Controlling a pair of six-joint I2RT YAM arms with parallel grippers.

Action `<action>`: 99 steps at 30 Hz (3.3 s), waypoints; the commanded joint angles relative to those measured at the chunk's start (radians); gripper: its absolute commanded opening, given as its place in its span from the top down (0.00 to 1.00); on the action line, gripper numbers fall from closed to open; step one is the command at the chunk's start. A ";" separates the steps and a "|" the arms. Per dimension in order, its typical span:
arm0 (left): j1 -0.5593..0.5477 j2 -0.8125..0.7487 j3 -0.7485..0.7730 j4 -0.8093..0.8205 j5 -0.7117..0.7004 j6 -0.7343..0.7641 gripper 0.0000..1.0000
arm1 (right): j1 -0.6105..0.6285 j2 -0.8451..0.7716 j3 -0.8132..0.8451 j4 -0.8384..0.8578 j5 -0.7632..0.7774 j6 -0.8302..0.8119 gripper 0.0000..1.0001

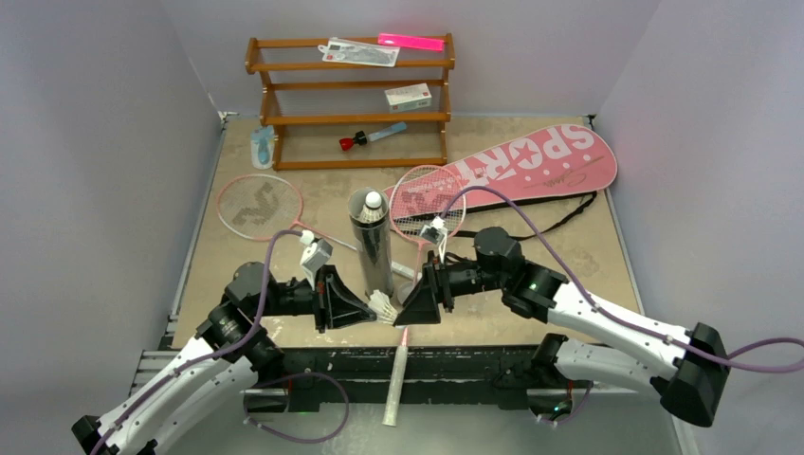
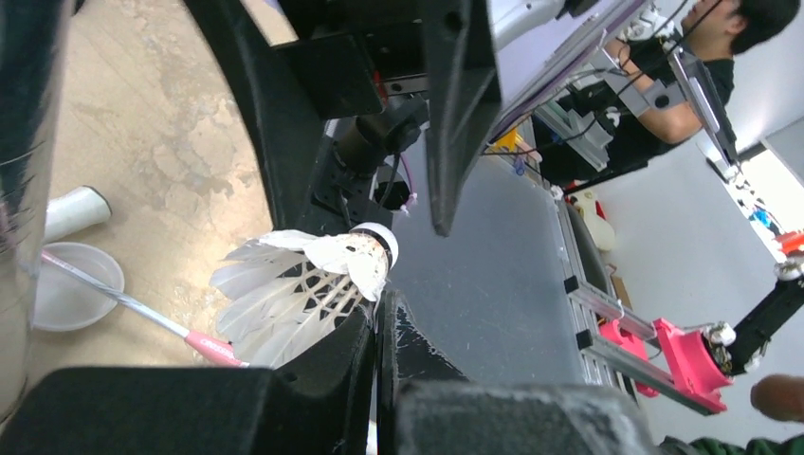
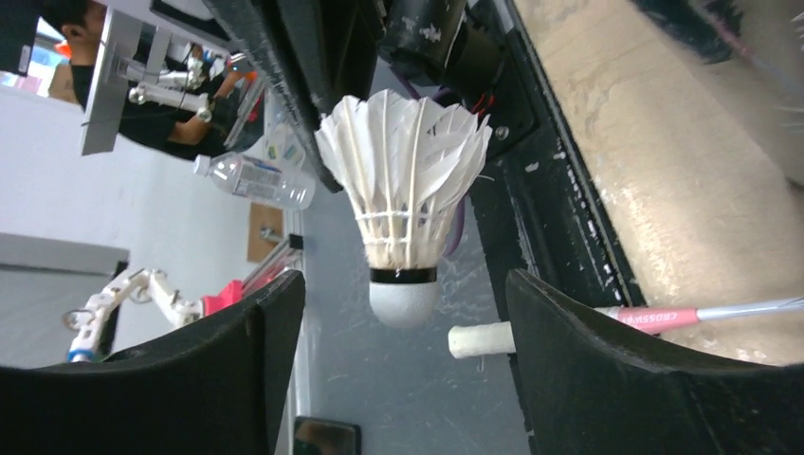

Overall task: Pack up the badminton gear
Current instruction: Adjust the shuttlecock, then place the shuttlecock at the shuttle tube.

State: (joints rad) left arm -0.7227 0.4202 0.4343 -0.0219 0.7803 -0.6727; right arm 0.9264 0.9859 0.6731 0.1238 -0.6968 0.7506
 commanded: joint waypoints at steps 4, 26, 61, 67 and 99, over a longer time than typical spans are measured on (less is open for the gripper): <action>-0.004 -0.110 0.047 -0.010 -0.234 -0.242 1.00 | 0.003 -0.215 0.036 -0.014 0.182 -0.086 0.18; -0.004 -0.239 -0.065 0.117 -0.435 -0.538 1.00 | 0.339 -0.212 -0.022 0.235 0.775 -0.299 0.34; -0.004 -0.173 -0.075 0.229 -0.337 -0.555 1.00 | 0.339 -0.175 0.003 0.267 0.772 -0.275 0.65; -0.004 -0.175 -0.072 0.217 -0.338 -0.544 1.00 | 0.338 -0.186 0.000 0.263 0.787 -0.272 0.76; -0.005 -0.044 0.293 -0.289 -0.649 0.519 0.07 | 0.339 0.112 1.097 -0.740 1.077 -0.615 0.80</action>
State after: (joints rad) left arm -0.7223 0.3412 0.7151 -0.3820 0.1459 -0.3286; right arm 1.2613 1.0302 1.6714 -0.5388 0.3511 0.2081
